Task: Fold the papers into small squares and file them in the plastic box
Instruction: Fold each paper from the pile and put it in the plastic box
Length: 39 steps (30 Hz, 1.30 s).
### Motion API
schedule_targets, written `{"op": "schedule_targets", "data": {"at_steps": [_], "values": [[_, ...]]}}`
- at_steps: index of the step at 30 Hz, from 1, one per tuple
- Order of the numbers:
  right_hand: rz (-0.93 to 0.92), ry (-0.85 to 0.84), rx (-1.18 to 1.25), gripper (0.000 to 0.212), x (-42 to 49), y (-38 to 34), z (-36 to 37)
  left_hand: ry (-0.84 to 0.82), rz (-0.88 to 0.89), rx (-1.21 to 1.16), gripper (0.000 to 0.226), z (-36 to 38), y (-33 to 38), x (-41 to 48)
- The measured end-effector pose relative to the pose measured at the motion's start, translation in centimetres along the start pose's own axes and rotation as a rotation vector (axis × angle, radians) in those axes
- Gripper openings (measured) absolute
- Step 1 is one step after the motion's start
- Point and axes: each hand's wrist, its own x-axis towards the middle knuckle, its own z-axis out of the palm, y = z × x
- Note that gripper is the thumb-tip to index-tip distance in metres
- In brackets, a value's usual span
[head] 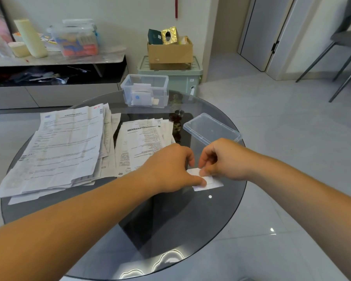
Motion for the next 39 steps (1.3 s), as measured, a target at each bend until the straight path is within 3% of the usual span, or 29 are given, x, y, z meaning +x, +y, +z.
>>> {"op": "schedule_targets", "data": {"at_steps": [6,15,21,27,32,36,39], "values": [[-0.049,0.011,-0.023,0.012,-0.6,0.4,0.1,-0.066,0.024,0.070,0.056,0.3,0.9,0.2],[-0.112,-0.045,-0.040,0.023,-1.4,0.0,-0.4,-0.047,0.013,0.020,0.048,0.8,0.9,-0.4],[-0.125,-0.063,0.017,0.023,-1.4,-0.3,-0.5,-0.036,0.054,0.013,0.056,0.9,0.9,-0.5],[-0.103,-0.005,0.116,0.026,-1.6,-0.2,-0.1,-0.022,0.104,-0.003,0.037,0.8,0.8,-0.5],[-0.127,0.117,0.301,0.030,-1.8,-0.2,-0.1,0.027,0.047,-0.285,0.011,-1.2,-0.3,-0.5],[-0.205,0.173,0.232,0.017,-1.5,-1.9,-0.2,0.099,0.043,-0.332,0.003,-3.2,-1.5,-0.8],[-0.278,0.193,0.140,0.024,0.0,-4.1,-1.0,0.150,0.057,-0.284,0.005,-5.5,-2.8,-0.7]]}}
